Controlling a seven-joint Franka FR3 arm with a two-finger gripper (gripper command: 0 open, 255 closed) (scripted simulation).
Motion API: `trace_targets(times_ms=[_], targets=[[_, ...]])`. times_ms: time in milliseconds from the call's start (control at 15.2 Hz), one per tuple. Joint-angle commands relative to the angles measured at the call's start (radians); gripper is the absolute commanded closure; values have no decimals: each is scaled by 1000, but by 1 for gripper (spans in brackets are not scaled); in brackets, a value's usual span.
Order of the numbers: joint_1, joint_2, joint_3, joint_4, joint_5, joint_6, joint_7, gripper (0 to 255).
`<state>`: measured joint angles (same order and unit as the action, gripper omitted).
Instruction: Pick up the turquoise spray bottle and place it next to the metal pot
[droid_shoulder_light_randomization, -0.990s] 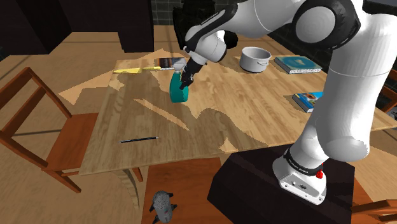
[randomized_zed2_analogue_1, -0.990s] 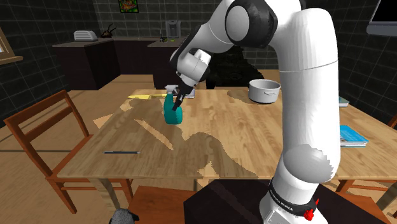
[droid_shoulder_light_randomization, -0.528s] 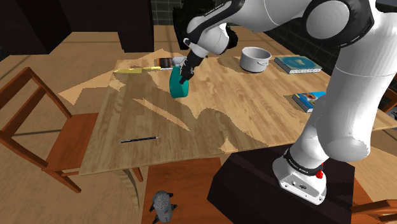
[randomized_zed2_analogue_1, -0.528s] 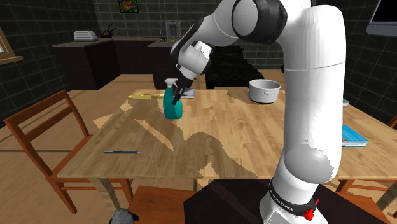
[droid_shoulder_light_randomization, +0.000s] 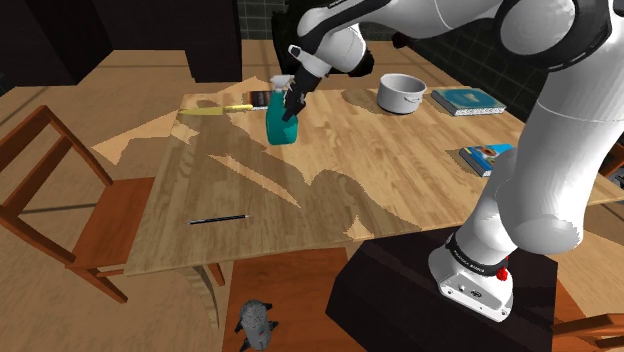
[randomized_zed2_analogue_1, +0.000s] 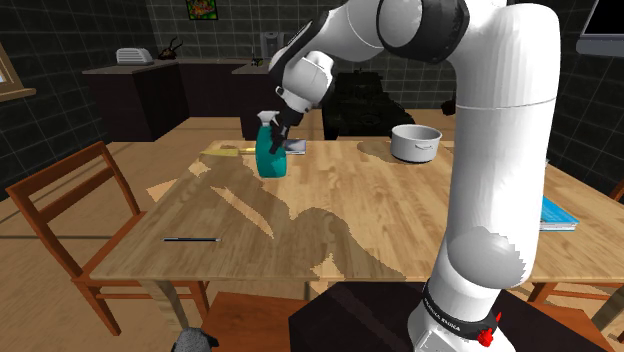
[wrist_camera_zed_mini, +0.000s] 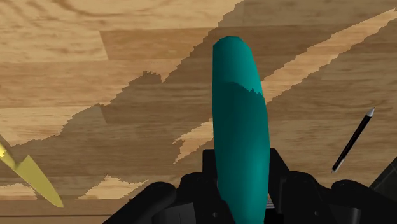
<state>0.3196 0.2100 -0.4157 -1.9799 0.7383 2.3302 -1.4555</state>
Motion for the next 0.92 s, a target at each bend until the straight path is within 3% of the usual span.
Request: trace_targets(times_ms=[0,858], targets=[[2,-11,-5,13,-18,-18,20,255],[11,-82,-25,93,-122,-132,135,255]])
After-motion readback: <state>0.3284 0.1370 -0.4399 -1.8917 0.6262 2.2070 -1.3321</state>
